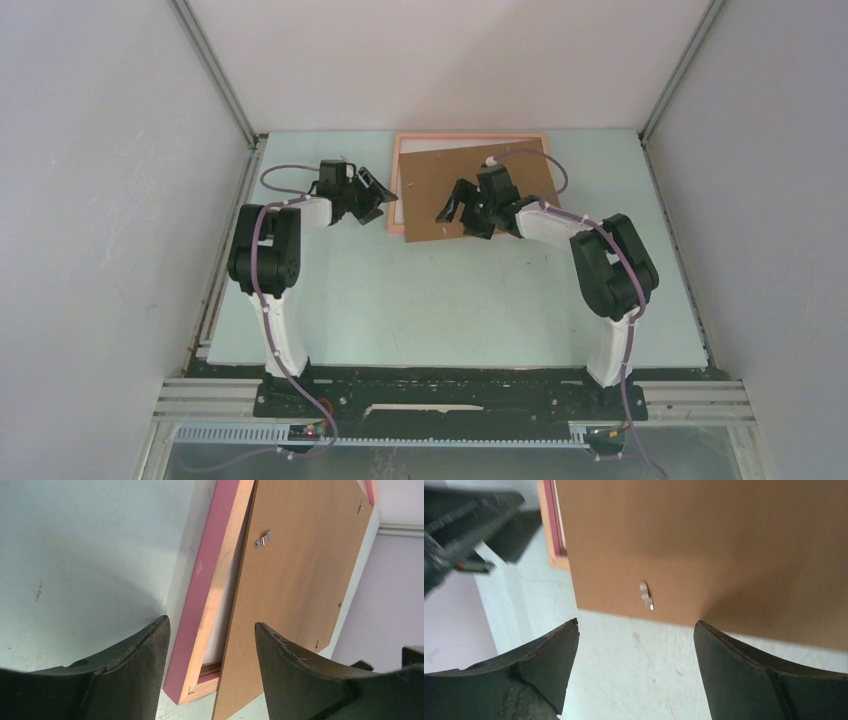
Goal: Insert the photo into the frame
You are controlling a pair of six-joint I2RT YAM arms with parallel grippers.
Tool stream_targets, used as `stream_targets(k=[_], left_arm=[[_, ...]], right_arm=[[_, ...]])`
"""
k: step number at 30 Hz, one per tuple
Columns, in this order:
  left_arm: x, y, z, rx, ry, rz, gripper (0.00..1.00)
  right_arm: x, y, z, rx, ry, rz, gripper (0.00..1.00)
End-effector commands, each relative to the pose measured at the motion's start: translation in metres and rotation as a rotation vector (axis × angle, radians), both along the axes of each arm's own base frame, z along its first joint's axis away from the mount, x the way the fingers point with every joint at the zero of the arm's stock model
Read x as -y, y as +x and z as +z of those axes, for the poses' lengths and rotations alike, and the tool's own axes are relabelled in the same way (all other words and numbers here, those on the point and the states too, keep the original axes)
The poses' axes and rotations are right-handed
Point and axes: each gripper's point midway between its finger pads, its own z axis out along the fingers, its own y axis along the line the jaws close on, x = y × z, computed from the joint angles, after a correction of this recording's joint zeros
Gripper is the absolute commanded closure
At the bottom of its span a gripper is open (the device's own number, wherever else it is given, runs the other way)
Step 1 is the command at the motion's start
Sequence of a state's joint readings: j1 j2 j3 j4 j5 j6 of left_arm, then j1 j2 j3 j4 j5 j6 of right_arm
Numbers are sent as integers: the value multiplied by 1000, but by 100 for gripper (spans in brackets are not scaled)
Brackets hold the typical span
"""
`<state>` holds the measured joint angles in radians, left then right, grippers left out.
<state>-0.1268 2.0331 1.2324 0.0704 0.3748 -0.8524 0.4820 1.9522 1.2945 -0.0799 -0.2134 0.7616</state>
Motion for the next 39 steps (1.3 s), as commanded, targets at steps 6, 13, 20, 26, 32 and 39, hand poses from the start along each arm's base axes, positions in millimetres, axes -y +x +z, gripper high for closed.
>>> stream_targets(k=[6, 13, 20, 26, 32, 39], left_arm=[[-1, 6, 6, 23, -19, 9, 31], [-8, 4, -15, -87, 29, 36, 53], [-10, 5, -26, -143, 52, 46, 66], [-11, 4, -29, -166, 63, 52, 74], [-11, 4, -29, -167, 65, 50, 78], [-10, 4, -28, -165, 60, 40, 79]], right_arm=[[-16, -44, -11, -9, -66, 78, 9], [-27, -21, -11, 65, -25, 50, 10], [-30, -8, -8, 93, -11, 27, 12], [-31, 13, 9, 134, 6, 10, 12], [-30, 38, 17, 154, 15, -6, 13], [-36, 62, 25, 155, 4, 39, 13]])
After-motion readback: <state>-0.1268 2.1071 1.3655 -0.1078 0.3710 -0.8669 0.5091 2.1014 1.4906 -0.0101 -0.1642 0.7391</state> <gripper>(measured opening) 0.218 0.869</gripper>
